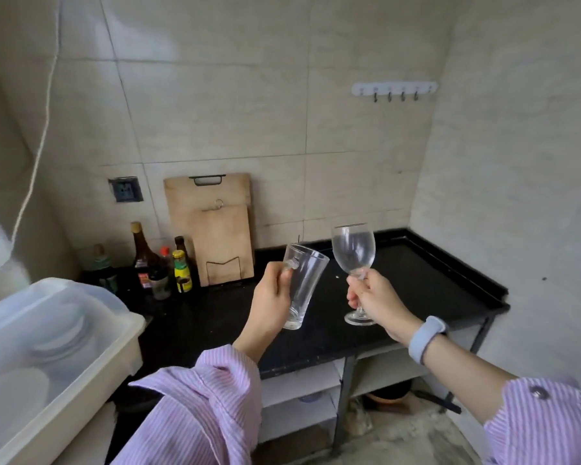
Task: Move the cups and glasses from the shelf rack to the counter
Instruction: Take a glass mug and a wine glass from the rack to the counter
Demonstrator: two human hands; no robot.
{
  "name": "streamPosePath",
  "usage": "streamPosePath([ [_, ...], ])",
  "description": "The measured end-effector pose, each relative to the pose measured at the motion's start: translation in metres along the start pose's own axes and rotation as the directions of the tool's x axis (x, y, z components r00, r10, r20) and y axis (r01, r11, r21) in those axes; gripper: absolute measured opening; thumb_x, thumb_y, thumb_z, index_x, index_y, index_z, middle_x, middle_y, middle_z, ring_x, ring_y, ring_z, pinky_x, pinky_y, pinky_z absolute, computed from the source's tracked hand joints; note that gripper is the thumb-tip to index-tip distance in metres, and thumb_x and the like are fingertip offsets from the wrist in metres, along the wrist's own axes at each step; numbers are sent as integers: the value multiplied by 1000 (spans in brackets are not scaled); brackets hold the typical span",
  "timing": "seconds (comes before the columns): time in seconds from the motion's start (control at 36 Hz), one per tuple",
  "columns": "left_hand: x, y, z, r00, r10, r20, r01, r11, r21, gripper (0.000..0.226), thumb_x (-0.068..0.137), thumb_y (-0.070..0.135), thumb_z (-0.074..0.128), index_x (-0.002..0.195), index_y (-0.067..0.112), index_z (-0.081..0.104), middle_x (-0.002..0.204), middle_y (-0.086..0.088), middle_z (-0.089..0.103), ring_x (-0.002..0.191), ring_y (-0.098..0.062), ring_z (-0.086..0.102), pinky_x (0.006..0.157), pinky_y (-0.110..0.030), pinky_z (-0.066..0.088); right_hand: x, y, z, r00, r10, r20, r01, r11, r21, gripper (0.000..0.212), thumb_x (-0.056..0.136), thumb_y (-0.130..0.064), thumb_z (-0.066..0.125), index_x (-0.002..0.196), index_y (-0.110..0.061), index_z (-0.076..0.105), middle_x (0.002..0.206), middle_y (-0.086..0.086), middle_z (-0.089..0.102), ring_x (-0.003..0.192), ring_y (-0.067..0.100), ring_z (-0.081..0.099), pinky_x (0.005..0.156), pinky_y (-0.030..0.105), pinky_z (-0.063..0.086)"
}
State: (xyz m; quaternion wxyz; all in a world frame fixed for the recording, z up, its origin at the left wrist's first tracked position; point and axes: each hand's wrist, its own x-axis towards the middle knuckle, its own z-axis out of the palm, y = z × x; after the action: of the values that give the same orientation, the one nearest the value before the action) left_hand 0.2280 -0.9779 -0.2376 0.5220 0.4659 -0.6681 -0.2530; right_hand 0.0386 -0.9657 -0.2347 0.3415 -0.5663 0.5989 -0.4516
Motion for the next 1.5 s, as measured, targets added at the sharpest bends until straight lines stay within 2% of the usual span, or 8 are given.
streamPosePath([
  [0.25, 83, -81, 49, 986, -142, 83, 144, 989, -19, 19, 97, 22, 38, 99, 7, 50, 82, 7, 53, 71, -4, 49, 58, -4, 37, 100, 55, 5, 994, 106, 14, -104, 985, -137, 17, 94, -27, 43, 98, -14, 54, 75, -1, 63, 64, 7, 52, 72, 26, 40],
  [0.42, 130, -132, 92, 943, -298, 150, 312, 947, -79, 23, 96, 21, 40, 100, 1, 51, 87, -10, 55, 78, -19, 49, 73, -34, 42, 176, 104, 12, 988, 148, 47, -135, 968, -210, 20, 94, -30, 43, 108, -16, 50, 80, 2, 65, 75, 8, 57, 68, 20, 39],
  [0.72, 265, -246, 193, 878, -464, 120, 467, 884, 5, 17, 95, 16, 42, 101, 5, 54, 86, -6, 58, 80, -18, 53, 77, -36, 45, 365, 207, 24, 950, 288, 124, -257, 942, -217, 24, 94, -31, 45, 100, -10, 54, 79, -1, 67, 64, 9, 57, 65, 26, 44],
  [0.86, 316, -301, 231, 834, -543, 101, 546, 838, -7, 15, 96, 17, 39, 102, 12, 51, 94, -4, 59, 87, -19, 56, 61, -20, 47, 447, 242, 37, 942, 327, 70, -313, 937, -157, 23, 92, -29, 48, 99, -9, 57, 82, 1, 68, 65, 12, 57, 76, 40, 49],
  [1.08, 363, -375, 268, 800, -592, 100, 598, 800, -50, 15, 95, 17, 41, 105, 17, 53, 106, -10, 63, 96, -22, 60, 78, -31, 49, 537, 303, 64, 941, 338, 34, -331, 934, -134, 15, 89, -24, 54, 85, -10, 57, 81, 8, 65, 70, 24, 62, 78, 50, 54],
  [1.31, 369, -419, 288, 849, -527, 43, 529, 845, -78, 14, 94, 20, 46, 107, 18, 52, 111, -14, 60, 100, -23, 59, 88, -39, 51, 585, 341, 91, 955, 296, 31, -287, 945, -157, 16, 89, -21, 55, 94, -7, 60, 88, 11, 67, 79, 29, 65, 80, 44, 51],
  [1.42, 370, -427, 299, 891, -453, -28, 451, 890, -62, 11, 92, 18, 49, 101, 22, 53, 111, -3, 53, 104, -22, 56, 90, -41, 51, 603, 353, 102, 969, 246, 34, -240, 962, -131, 13, 89, -18, 56, 94, -6, 60, 82, 3, 63, 69, 15, 63, 60, 10, 48],
  [1.5, 370, -431, 307, 900, -429, -75, 426, 903, -55, 11, 90, 13, 52, 99, 21, 54, 103, 4, 48, 102, -22, 53, 91, -39, 49, 614, 358, 107, 979, 201, 36, -195, 974, -113, 4, 88, -15, 58, 89, -12, 58, 81, 4, 62, 67, 9, 60, 52, 3, 43],
])
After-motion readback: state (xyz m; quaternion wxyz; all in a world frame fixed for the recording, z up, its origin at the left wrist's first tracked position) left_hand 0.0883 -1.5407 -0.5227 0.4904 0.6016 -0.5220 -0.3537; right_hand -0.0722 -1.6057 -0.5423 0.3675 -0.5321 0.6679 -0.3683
